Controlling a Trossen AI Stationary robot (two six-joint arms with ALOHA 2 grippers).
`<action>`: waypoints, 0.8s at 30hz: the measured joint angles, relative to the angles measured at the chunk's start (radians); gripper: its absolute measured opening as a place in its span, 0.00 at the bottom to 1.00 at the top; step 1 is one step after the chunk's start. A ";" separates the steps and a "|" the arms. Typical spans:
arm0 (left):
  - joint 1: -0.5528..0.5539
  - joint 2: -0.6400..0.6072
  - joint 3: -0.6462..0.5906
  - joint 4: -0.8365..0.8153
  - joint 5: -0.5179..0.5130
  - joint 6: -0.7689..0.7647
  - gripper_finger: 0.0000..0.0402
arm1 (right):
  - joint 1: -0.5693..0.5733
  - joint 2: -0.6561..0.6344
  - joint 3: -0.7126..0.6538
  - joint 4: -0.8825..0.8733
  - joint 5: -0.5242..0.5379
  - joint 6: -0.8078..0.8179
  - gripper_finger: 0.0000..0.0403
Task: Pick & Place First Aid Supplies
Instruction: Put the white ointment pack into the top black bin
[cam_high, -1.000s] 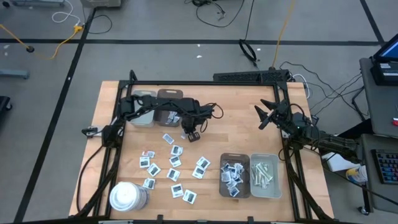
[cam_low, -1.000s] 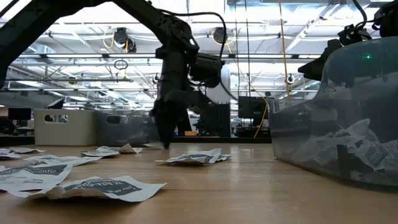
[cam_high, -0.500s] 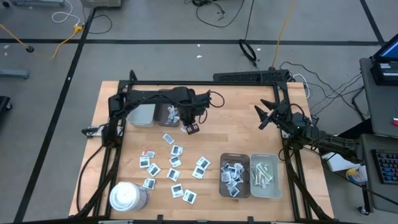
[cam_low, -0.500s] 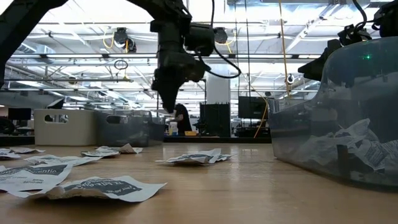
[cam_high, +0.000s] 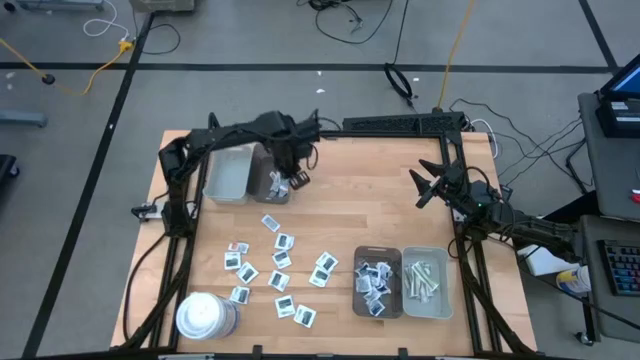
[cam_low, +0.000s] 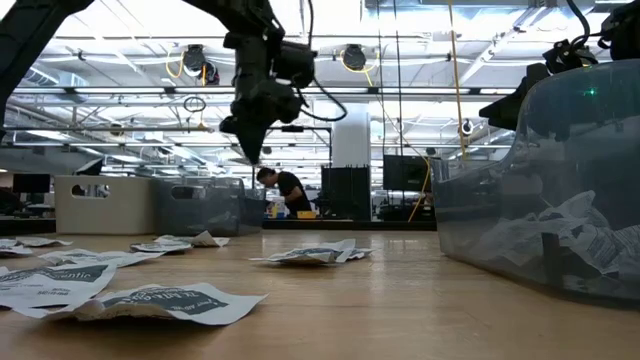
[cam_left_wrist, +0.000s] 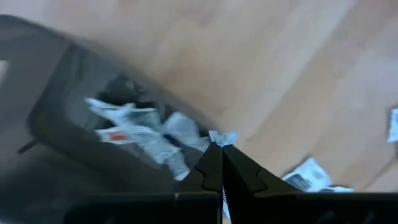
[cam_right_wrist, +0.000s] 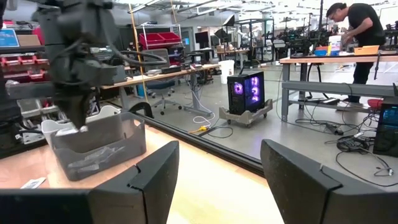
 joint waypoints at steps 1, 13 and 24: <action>0.017 0.000 0.000 -0.010 0.001 0.010 0.00 | 0.000 0.000 0.000 0.000 0.000 0.000 0.55; 0.177 -0.002 -0.003 -0.110 -0.010 0.089 0.00 | 0.000 0.000 0.000 0.000 0.000 0.000 0.56; 0.165 -0.002 -0.212 0.106 -0.088 0.053 0.00 | 0.000 0.000 0.000 0.000 0.000 0.000 0.55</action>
